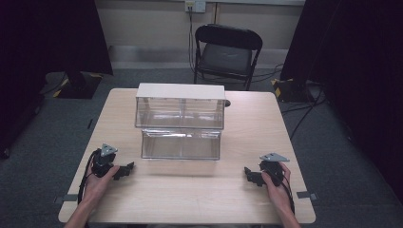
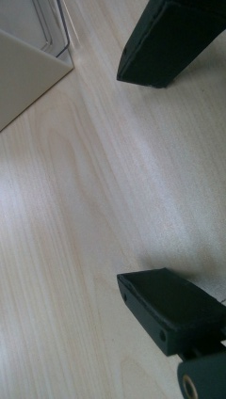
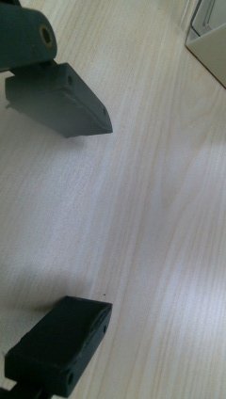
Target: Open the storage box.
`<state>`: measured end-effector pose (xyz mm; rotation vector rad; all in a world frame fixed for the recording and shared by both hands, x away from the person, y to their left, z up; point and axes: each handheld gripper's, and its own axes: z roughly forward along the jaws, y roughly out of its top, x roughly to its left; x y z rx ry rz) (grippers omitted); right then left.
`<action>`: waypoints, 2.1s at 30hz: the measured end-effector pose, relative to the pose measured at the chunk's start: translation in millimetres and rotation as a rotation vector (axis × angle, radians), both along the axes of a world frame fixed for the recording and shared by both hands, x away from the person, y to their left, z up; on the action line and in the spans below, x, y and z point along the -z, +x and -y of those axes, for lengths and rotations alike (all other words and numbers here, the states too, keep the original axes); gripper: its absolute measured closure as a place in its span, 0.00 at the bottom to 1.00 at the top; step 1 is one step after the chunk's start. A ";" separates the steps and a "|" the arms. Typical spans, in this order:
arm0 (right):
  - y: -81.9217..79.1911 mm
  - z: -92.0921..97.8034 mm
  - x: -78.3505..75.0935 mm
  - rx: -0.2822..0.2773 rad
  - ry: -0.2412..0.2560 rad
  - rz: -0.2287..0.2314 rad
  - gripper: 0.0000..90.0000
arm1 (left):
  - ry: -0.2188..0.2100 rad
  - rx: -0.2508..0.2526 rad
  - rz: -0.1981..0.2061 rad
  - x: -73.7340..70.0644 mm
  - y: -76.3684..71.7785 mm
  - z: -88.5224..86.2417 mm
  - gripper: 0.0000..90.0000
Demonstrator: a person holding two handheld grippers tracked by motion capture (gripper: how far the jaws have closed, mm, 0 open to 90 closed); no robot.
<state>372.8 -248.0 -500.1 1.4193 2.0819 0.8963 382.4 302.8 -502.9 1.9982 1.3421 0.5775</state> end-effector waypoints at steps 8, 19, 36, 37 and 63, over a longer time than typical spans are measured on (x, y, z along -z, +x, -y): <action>-0.1 -0.1 0.0 0.001 0.000 0.000 0.13 | -0.008 0.001 -0.015 -1.8 -0.7 1.9 0.08; -0.1 -0.1 0.0 0.001 0.000 0.000 0.13 | -0.015 0.024 -0.042 -7.5 -2.7 3.9 0.19; -0.1 0.0 0.0 0.000 0.000 0.000 0.13 | -0.099 0.148 0.003 -22.2 -14.1 21.9 0.20; -0.1 -0.1 0.0 0.000 0.000 0.000 0.13 | -0.107 0.156 0.005 -22.6 -15.0 24.0 0.20; 0.3 -0.3 0.0 -0.001 0.001 -0.002 0.13 | -0.194 0.171 0.068 -38.8 -12.8 46.5 0.23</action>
